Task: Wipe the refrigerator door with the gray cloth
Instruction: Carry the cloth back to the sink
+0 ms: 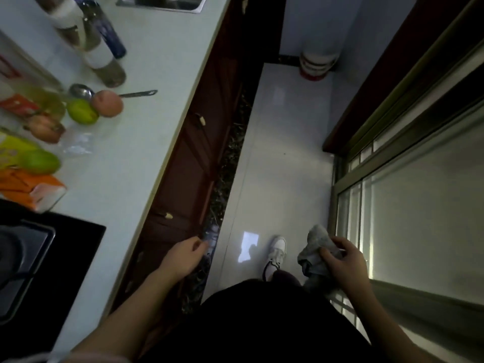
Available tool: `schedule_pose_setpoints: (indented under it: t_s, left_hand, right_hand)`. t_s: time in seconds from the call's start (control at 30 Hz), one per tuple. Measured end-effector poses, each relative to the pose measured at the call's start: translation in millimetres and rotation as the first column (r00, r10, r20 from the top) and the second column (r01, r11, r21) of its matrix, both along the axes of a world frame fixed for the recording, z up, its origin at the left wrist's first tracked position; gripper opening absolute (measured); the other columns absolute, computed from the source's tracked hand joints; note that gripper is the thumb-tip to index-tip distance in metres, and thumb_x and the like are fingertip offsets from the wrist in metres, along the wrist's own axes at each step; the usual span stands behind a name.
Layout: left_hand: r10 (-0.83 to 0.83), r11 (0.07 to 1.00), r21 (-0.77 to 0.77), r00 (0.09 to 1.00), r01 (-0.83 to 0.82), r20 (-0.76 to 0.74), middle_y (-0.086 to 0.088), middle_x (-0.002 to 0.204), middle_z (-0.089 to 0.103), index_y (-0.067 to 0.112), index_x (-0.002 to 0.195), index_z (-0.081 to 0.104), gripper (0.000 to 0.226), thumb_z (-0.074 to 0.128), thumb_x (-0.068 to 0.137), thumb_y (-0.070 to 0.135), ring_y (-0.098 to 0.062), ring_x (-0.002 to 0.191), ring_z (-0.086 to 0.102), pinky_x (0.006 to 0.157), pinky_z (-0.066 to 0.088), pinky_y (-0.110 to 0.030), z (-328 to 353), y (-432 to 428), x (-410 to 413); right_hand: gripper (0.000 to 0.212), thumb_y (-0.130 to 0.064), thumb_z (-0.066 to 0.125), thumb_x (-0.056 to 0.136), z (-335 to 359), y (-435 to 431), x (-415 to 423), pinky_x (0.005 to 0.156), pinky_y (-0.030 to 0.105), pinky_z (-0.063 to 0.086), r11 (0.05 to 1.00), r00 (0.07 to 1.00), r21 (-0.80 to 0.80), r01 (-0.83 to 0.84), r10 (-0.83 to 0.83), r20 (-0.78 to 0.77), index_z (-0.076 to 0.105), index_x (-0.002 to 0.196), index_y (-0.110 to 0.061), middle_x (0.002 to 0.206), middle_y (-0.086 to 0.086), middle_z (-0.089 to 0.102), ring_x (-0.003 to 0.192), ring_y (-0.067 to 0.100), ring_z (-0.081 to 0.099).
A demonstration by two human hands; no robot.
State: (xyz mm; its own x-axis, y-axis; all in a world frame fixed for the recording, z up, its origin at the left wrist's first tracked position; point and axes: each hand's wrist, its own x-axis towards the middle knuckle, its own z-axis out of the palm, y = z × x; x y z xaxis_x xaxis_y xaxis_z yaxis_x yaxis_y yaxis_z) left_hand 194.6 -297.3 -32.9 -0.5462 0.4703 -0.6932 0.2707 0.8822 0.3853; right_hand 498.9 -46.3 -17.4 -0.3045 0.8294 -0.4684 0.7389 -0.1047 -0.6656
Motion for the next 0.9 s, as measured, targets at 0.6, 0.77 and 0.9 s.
schedule_pose_setpoints:
  t_s: [0.6,0.77,0.9]
  left_hand:
    - [0.308,0.947,-0.109,0.950,-0.301,0.057,-0.009,0.084,0.073,0.007,0.081,0.070,0.047,0.051,0.097,0.047,-0.026,0.088,0.069,0.085,0.050,-0.041,-42.5,137.1,-140.7]
    - [0.118,0.987,-0.122,0.986,-0.103,0.117,-0.013,0.085,0.070,0.013,0.071,0.063,0.042,0.049,0.102,0.037,-0.031,0.087,0.067,0.075,0.044,-0.035,-37.8,274.2,-212.4]
    - [-0.056,0.998,-0.023,0.990,0.060,0.127,-0.003,0.082,0.064,0.019,0.076,0.059,0.034,0.049,0.101,0.040,-0.023,0.083,0.064,0.072,0.041,-0.032,-11.3,398.1,-261.4]
  right_hand:
    - [0.029,-0.017,0.077,0.086,9.4,255.9,-220.4,0.085,0.035,0.054,0.984,0.978,0.023,-0.179,0.181,-0.106,0.069,0.112,-0.025,0.100,-0.005,0.070,0.093,0.017,0.068]
    - [0.033,-0.019,0.078,0.085,20.2,330.2,-252.4,0.083,0.035,0.053,0.996,0.997,0.082,-0.035,0.040,-0.058,0.069,0.116,-0.023,0.102,-0.003,0.071,0.094,0.019,0.067]
    - [0.033,-0.017,0.078,0.085,29.7,386.1,-274.7,0.083,0.031,0.047,0.994,0.999,0.096,0.043,-0.041,-0.025,0.070,0.117,-0.018,0.101,-0.001,0.070,0.093,0.019,0.064]
